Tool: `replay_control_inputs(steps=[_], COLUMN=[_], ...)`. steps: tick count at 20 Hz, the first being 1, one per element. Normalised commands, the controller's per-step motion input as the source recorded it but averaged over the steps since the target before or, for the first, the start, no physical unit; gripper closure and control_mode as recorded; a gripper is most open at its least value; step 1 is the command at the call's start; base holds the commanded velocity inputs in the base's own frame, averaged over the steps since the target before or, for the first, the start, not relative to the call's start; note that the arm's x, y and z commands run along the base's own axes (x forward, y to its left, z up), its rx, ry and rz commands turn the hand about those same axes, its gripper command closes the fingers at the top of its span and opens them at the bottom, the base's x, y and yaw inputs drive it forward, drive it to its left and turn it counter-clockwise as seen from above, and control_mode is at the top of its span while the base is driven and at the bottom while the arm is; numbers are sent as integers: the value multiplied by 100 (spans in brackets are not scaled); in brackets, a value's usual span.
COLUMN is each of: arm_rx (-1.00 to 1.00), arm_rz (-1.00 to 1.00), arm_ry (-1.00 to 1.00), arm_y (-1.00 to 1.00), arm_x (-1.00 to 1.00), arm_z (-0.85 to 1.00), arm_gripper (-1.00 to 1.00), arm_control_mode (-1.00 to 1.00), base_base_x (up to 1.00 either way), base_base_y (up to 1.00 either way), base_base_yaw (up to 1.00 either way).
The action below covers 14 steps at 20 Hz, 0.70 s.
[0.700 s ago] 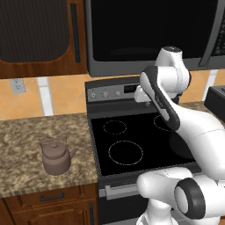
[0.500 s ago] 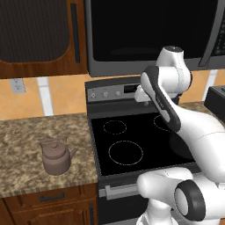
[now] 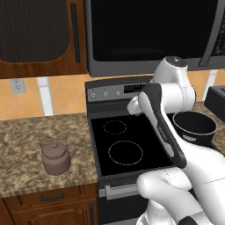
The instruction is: Pick the kettle from the counter and place it on a stove burner. Then turn the burner on.
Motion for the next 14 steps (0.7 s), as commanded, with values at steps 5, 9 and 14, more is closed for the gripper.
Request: replay_control_inputs(steps=[5, 9, 14], arm_rx=[0, -5, -14], arm_rz=[28, 39, 37], arm_ry=[-13, -11, -3], arm_y=[100, 100, 100], arm_x=[-19, -5, -4], arm_z=[0, 0, 0], arm_gripper=[-100, -100, -100], arm_control_mode=[-100, -100, -100], base_base_x=[0, 0, 0], base_base_y=[0, 0, 0], base_base_yaw=[0, 0, 0])
